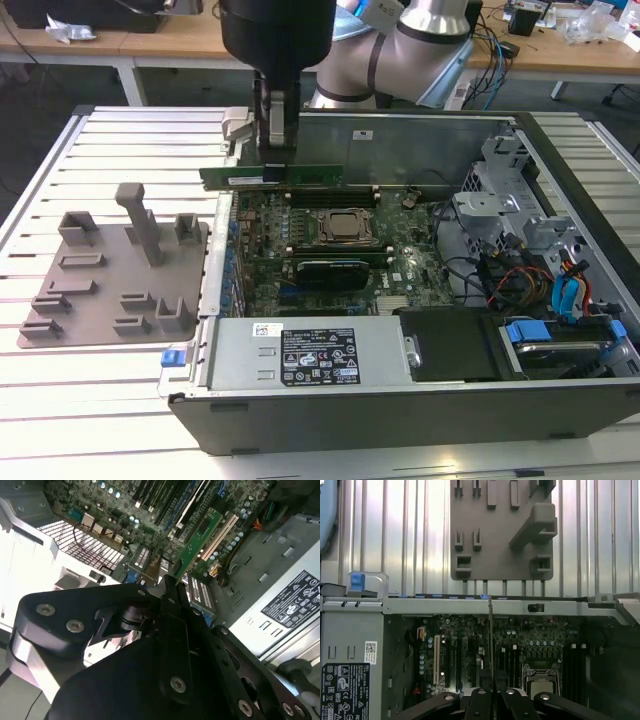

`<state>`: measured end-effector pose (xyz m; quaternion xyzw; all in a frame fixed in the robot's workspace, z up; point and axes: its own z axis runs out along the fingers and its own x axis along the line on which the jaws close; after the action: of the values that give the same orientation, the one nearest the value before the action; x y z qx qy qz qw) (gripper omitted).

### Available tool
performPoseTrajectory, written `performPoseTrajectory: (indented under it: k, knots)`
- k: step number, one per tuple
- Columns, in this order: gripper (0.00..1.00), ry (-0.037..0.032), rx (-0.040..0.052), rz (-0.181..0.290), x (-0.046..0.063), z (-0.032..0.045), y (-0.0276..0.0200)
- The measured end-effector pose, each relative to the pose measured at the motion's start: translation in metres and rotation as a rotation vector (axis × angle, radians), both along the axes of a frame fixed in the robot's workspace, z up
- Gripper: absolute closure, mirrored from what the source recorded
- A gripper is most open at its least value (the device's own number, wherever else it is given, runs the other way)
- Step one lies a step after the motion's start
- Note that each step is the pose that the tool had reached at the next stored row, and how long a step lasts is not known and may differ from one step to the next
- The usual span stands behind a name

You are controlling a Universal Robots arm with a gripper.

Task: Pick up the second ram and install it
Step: 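Pick up the second ram and move it above second insertion slot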

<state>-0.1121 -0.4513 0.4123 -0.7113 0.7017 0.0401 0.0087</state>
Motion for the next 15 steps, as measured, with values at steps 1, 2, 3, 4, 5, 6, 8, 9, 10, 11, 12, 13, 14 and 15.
performPoseTrajectory:
  k: [1, 2, 3, 4, 5, 6, 8, 9, 10, 11, 12, 13, 14, 15]
  knots:
    - [0.87, 0.0000, 0.0001, 0.000, 0.003, -0.0001, 0.0000]
    - [0.87, 0.0000, 0.0000, 0.000, 0.007, -0.0001, 0.0001]
    - [0.87, 0.0000, 0.0001, 0.000, 0.009, -0.0002, 0.0001]
    - [0.87, 0.0001, 0.0000, 0.000, 0.014, -0.0002, 0.0002]
    - [0.87, 0.0002, 0.0000, 0.000, 0.017, -0.0004, 0.0003]
    - [0.87, 0.0002, 0.0000, 0.000, 0.019, -0.0005, 0.0003]
    - [0.87, 0.0007, 0.0000, 0.000, 0.030, -0.0011, 0.0007]
    - [0.87, 0.0009, 0.0001, 0.000, 0.035, -0.0015, 0.0010]
    - [0.87, 0.0015, 0.0000, 0.000, 0.041, -0.0022, 0.0017]
    - [0.87, 0.0019, 0.0001, 0.000, 0.045, -0.0026, 0.0022]
    - [0.87, 0.0024, 0.0011, 0.000, 0.048, -0.0031, 0.0024]
    - [0.87, 0.0023, 0.0031, 0.000, 0.049, -0.0037, 0.0026]
    - [0.87, 0.0025, 0.0037, 0.000, 0.050, -0.0043, 0.0028]
    - [0.87, 0.0026, 0.0037, 0.000, 0.052, -0.0054, 0.0039]
